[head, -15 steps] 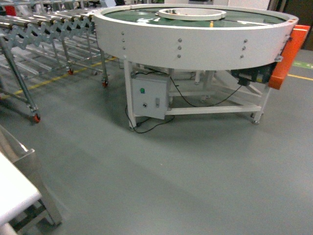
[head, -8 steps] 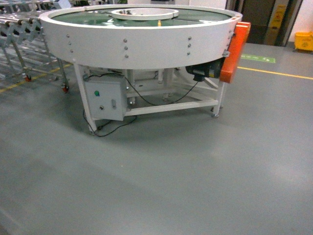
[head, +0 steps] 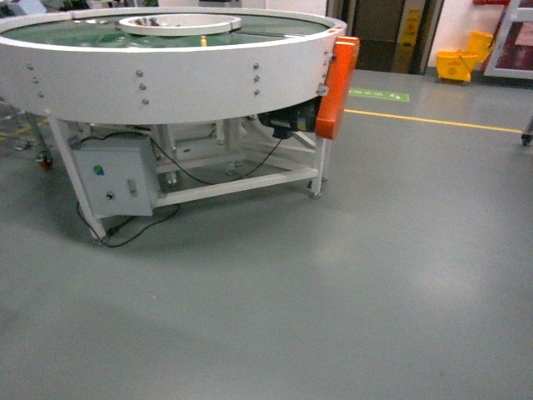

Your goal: Pick red block from blue box to shelf

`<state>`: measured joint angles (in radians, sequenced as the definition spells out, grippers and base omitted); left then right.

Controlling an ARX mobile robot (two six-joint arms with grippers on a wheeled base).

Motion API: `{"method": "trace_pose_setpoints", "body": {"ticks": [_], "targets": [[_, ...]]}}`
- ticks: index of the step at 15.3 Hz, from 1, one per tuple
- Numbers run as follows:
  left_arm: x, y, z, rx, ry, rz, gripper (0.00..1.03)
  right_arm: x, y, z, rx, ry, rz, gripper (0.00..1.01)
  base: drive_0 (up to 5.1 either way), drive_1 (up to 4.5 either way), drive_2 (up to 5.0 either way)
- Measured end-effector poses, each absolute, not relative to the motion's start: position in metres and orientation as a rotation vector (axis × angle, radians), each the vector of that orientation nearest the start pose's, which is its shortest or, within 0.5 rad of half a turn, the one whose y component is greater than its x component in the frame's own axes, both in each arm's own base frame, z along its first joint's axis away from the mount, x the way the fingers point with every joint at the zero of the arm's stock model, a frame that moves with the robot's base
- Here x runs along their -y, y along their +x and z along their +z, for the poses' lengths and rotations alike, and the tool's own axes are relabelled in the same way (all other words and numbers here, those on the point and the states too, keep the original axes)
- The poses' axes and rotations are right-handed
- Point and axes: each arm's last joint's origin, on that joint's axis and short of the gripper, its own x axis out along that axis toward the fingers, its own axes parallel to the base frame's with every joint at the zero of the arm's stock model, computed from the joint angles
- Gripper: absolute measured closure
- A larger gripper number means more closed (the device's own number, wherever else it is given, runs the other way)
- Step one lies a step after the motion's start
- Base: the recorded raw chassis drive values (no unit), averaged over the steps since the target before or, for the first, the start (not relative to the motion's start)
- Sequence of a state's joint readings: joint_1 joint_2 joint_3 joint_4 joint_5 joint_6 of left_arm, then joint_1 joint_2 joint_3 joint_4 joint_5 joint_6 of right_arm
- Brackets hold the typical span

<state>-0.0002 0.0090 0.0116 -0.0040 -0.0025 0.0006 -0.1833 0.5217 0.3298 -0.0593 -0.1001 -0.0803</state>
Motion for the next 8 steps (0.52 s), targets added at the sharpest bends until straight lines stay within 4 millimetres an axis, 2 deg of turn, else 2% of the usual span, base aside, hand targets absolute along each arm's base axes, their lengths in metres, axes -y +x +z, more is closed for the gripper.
{"method": "trace_pose_setpoints", "body": {"ticks": [8], "targets": [[0.0,0.0975,0.1662,-0.003,0.001,0.002,0.05,0.0221,0.1349,0.2235,-0.249,-0.045,-0.074,0.73,0.9,0.7,-6.7]]}}
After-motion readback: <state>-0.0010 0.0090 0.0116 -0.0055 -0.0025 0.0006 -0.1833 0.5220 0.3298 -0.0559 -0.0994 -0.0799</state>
